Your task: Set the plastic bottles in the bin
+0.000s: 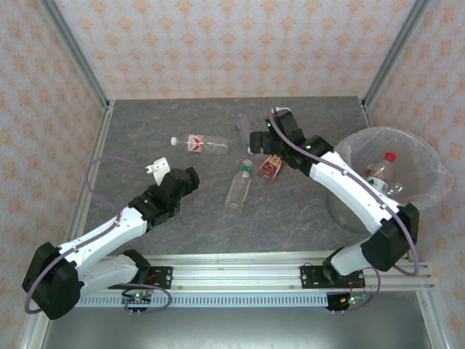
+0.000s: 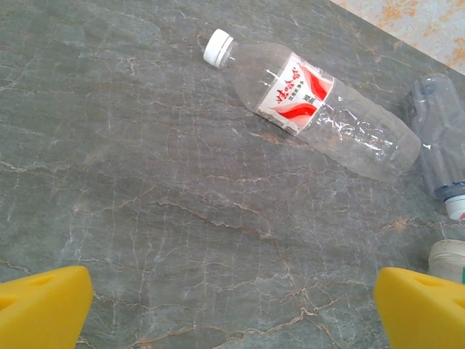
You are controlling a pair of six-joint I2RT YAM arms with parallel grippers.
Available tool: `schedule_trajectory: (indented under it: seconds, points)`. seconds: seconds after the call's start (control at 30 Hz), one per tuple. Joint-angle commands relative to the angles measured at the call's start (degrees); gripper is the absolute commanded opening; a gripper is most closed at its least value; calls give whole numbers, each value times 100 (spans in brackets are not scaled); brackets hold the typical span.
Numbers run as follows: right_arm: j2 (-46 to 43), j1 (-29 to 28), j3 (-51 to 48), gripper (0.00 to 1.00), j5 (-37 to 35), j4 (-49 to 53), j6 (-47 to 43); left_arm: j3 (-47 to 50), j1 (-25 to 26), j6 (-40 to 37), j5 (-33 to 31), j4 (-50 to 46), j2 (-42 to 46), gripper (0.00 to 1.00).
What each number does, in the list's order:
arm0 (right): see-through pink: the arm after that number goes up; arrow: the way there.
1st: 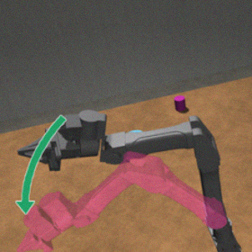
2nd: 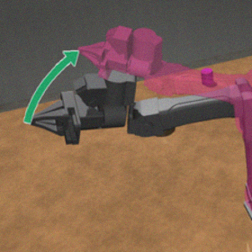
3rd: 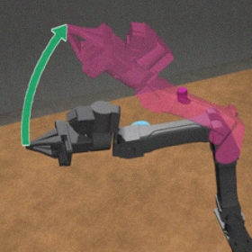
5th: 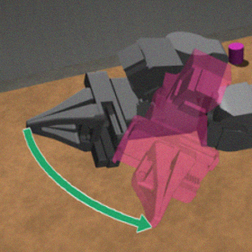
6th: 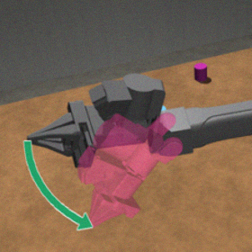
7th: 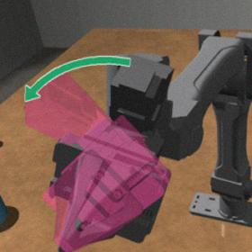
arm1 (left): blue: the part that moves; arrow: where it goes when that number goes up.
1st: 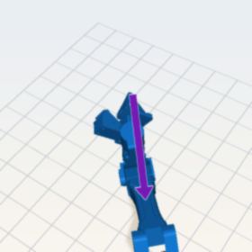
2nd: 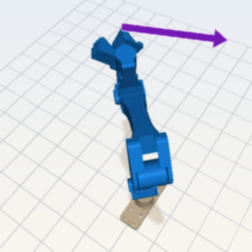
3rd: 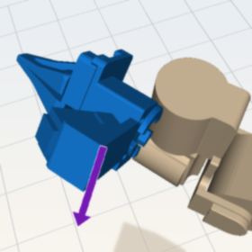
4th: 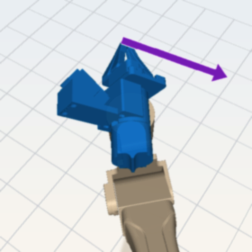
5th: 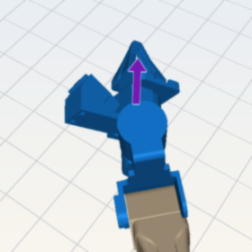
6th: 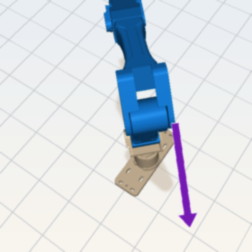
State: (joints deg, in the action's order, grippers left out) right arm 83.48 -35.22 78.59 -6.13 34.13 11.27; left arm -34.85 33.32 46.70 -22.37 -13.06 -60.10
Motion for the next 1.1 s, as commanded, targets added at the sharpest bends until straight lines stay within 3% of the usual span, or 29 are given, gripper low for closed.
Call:
schedule_trajectory:
  seconds: [0.0, 0.3, 0.47, 0.6, 1.07]
  points:
    - [236, -30, -246, 99, -146, -537, 579, 141, -54, 92, -57, -98, 147, 100]
    - [1038, 0, -530, 99, -158, -1006, 1435, 233, -62, 129, -98, -131, 234, 100]
    - [1292, 377, -624, 99, -253, -923, 2214, 265, -58, 132, -125, -203, 295, 100]
    - [1424, 465, -656, 99, -742, -680, 2438, 334, -64, 162, -215, -245, 392, 100]
    - [2479, 943, -333, 99, 155, -781, 2672, 347, -89, 174, -208, -233, 354, 100]
